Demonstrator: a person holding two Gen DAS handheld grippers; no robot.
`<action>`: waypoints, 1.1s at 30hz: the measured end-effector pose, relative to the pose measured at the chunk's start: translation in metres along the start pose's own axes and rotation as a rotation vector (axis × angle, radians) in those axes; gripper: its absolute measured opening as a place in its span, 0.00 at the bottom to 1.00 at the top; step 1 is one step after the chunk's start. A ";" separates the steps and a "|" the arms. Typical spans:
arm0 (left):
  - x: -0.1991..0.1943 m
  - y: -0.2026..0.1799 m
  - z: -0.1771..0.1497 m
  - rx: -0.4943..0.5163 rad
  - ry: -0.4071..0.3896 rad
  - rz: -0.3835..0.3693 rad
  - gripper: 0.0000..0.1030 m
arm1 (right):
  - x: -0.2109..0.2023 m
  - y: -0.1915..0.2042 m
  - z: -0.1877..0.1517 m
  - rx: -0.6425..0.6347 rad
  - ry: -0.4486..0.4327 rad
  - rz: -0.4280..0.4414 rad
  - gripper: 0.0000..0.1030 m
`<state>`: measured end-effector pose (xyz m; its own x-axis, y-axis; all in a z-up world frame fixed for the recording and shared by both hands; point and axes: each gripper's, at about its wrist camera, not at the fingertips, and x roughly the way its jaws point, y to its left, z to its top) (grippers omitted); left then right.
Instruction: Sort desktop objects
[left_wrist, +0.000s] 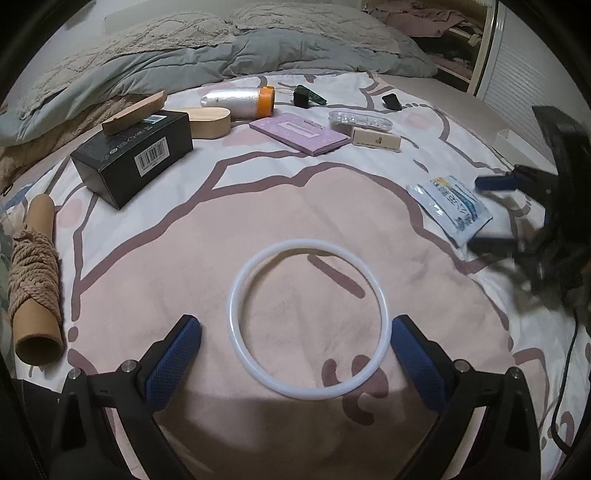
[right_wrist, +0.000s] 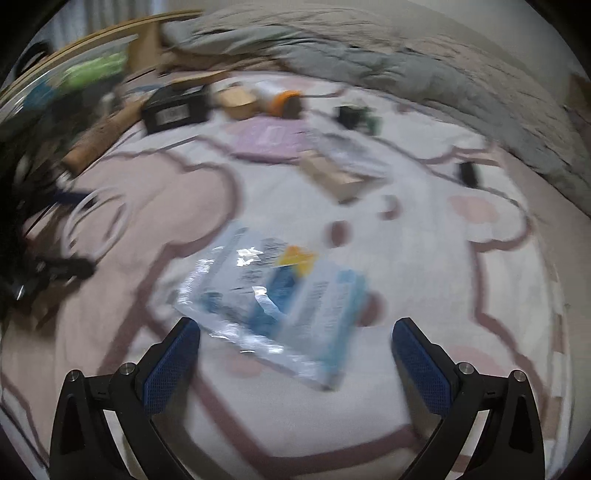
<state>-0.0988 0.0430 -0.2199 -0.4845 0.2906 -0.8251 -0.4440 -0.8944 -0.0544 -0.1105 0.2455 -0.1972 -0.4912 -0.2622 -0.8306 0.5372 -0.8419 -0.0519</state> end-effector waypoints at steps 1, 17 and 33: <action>0.000 0.000 0.000 -0.002 -0.001 -0.002 1.00 | -0.002 -0.009 0.002 0.036 -0.001 -0.027 1.00; 0.003 0.007 -0.005 -0.036 -0.017 -0.051 1.00 | 0.018 0.042 0.036 -0.077 0.022 -0.046 1.00; -0.002 0.019 -0.008 -0.090 -0.062 -0.136 1.00 | 0.008 -0.009 -0.001 0.076 0.083 -0.025 1.00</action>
<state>-0.0999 0.0230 -0.2236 -0.4715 0.4293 -0.7703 -0.4408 -0.8713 -0.2157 -0.1187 0.2513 -0.2037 -0.4434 -0.2030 -0.8730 0.4706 -0.8817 -0.0340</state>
